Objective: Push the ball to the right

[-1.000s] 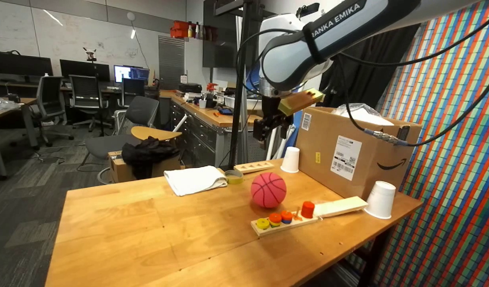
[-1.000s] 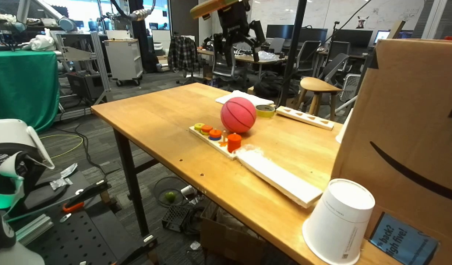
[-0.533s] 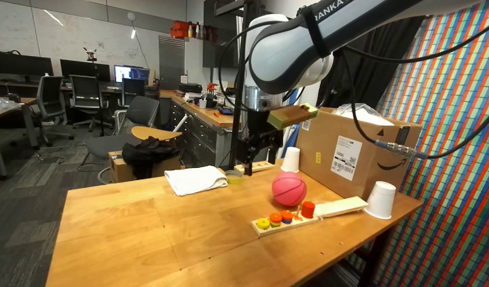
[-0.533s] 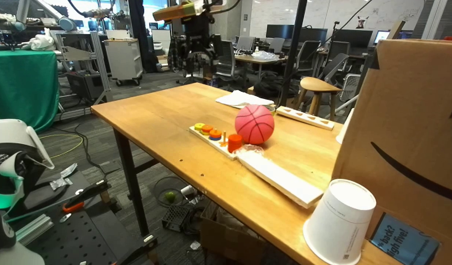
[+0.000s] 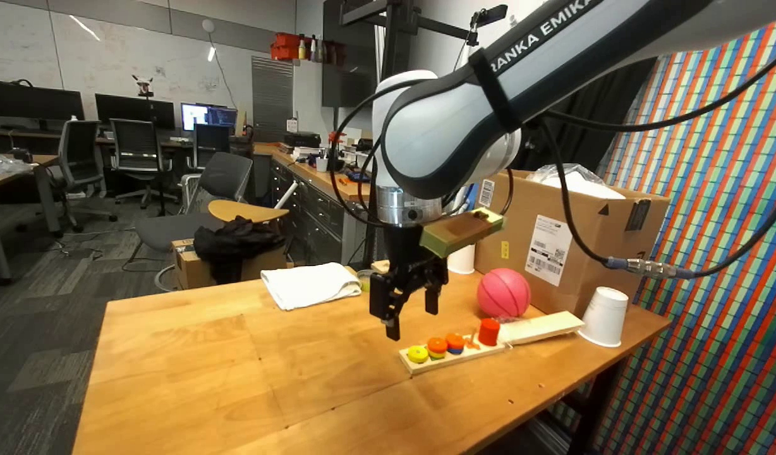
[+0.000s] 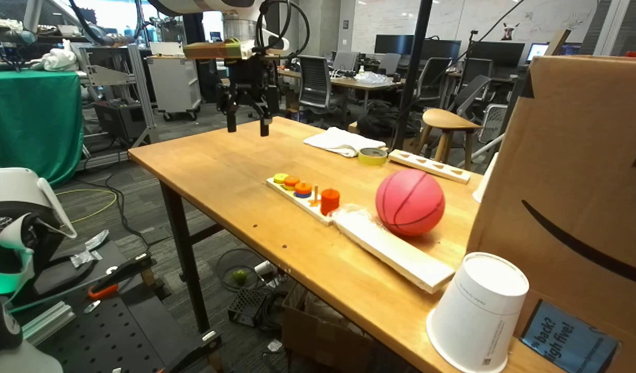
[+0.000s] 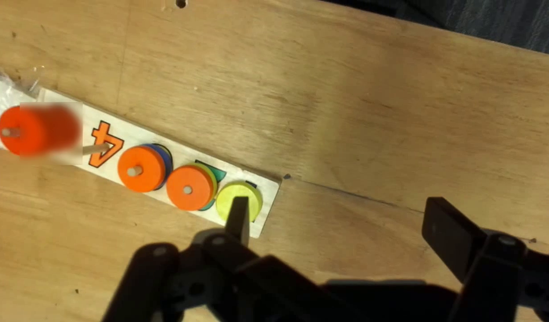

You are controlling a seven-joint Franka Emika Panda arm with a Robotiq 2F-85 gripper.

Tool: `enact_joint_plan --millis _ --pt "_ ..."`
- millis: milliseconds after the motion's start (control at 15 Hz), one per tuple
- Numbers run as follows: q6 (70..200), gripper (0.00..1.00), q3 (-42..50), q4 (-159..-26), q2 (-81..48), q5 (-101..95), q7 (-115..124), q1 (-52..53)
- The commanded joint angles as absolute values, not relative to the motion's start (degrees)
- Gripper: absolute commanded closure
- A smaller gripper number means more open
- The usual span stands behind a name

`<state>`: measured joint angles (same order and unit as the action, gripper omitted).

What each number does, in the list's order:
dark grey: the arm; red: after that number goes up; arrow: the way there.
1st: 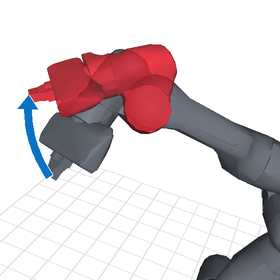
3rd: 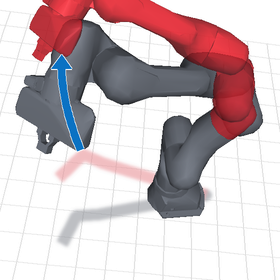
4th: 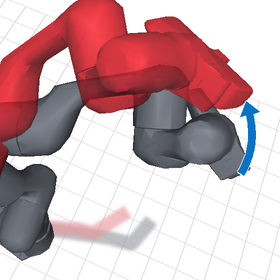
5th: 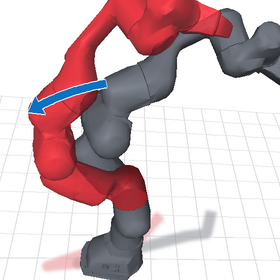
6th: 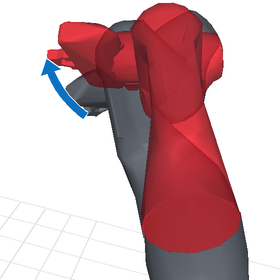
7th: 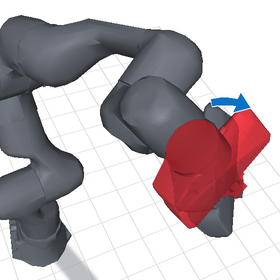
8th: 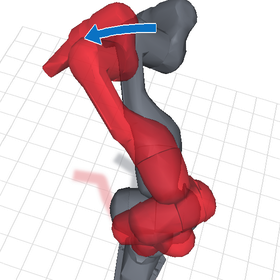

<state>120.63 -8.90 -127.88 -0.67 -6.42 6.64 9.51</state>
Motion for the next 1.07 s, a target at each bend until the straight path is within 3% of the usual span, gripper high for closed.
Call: enact_joint_plan --millis 0,1000 --pt "119.89 0.00 -7.56 -127.05 -1.24 -6.42 7.44 8.04" --pt "120.37 0.00 -3.05 -125.26 -4.69 -5.75 9.31 3.71"
